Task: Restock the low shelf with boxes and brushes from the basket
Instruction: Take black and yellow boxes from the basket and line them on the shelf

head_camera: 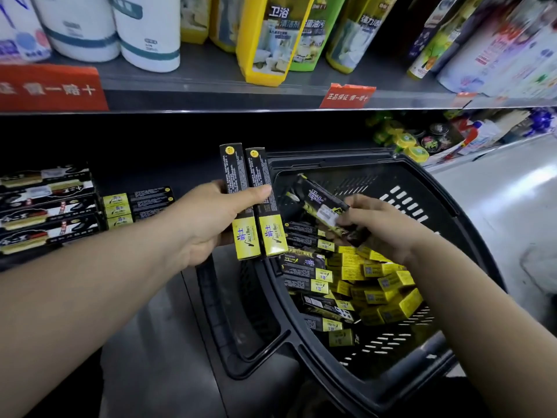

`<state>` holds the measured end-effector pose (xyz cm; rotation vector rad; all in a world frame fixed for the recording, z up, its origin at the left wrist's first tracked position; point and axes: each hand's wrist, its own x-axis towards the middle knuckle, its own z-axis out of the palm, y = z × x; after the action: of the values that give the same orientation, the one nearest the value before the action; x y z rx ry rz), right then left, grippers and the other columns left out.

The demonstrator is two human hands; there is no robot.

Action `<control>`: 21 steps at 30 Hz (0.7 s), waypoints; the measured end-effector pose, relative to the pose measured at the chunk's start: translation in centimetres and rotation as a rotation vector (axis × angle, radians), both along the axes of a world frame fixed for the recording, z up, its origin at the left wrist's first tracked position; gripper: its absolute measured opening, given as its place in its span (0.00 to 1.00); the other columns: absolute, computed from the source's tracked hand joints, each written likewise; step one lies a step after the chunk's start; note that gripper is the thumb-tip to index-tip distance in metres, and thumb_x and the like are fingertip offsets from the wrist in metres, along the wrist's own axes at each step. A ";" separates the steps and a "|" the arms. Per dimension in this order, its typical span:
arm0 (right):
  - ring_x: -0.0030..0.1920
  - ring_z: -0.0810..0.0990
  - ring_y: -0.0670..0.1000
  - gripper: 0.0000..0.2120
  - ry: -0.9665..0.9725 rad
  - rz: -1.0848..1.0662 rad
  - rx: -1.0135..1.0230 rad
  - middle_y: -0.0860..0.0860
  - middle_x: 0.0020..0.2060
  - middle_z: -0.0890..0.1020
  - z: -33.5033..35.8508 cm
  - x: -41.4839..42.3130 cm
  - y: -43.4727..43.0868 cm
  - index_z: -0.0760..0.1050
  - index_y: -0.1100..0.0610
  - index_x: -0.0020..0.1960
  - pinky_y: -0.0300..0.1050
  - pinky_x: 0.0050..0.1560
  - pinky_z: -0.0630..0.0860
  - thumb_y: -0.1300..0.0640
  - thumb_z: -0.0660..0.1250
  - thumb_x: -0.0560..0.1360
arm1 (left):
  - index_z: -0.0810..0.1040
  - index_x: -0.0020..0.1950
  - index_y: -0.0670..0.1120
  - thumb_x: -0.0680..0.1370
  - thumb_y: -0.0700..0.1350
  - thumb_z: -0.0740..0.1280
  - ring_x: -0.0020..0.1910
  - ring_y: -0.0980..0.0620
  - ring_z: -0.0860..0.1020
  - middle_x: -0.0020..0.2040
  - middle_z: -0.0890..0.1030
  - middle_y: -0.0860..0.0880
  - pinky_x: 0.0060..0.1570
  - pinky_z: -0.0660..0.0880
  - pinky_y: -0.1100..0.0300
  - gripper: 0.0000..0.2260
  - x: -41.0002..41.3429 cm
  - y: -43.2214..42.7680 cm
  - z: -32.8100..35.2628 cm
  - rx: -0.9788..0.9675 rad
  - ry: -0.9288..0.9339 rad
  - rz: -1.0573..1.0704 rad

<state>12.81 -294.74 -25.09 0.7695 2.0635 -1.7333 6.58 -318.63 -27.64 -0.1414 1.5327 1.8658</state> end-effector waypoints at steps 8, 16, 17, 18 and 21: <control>0.60 0.77 0.50 0.21 0.139 0.143 0.082 0.47 0.61 0.79 1.1 -0.4 -11.2 0.70 0.46 0.66 0.54 0.64 0.70 0.41 0.61 0.75 | 0.75 0.61 0.45 0.67 0.49 0.72 0.48 0.45 0.83 0.50 0.84 0.45 0.44 0.81 0.50 0.23 0.7 -3.4 0.7 0.093 -0.009 0.064; 0.53 0.81 0.54 0.41 0.009 0.321 -0.059 0.54 0.58 0.79 -0.2 -7.3 -17.9 0.48 0.46 0.75 0.52 0.52 0.79 0.63 0.69 0.73 | 0.74 0.63 0.45 0.71 0.45 0.72 0.52 0.46 0.81 0.53 0.83 0.45 0.48 0.78 0.51 0.21 -0.5 -10.4 -0.8 0.011 -0.018 0.129; 0.53 0.81 0.54 0.42 -0.026 0.364 -0.075 0.53 0.59 0.78 -0.6 -8.2 -18.5 0.46 0.42 0.75 0.53 0.52 0.79 0.63 0.68 0.73 | 0.74 0.62 0.45 0.70 0.45 0.72 0.53 0.47 0.80 0.54 0.83 0.46 0.52 0.77 0.49 0.21 -0.9 -11.2 -1.3 -0.012 -0.018 0.127; 0.53 0.80 0.54 0.42 -0.049 0.396 -0.073 0.53 0.59 0.78 -1.1 -9.3 -19.4 0.46 0.40 0.75 0.53 0.51 0.79 0.63 0.67 0.73 | 0.74 0.62 0.46 0.70 0.45 0.72 0.54 0.47 0.79 0.54 0.82 0.46 0.56 0.75 0.47 0.21 -1.2 -12.2 -1.9 -0.041 -0.020 0.139; 0.47 0.82 0.55 0.34 -0.071 0.352 0.009 0.55 0.51 0.79 -3.5 -12.8 -21.7 0.53 0.44 0.72 0.53 0.47 0.81 0.62 0.66 0.74 | 0.74 0.61 0.46 0.71 0.46 0.73 0.59 0.45 0.77 0.57 0.80 0.45 0.64 0.69 0.44 0.20 -2.2 -15.2 -3.7 -0.148 -0.032 0.228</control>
<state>0.04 -316.49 -28.58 0.4292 2.0152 -1.4824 4.42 -333.85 -31.35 -0.4273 1.6906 1.9112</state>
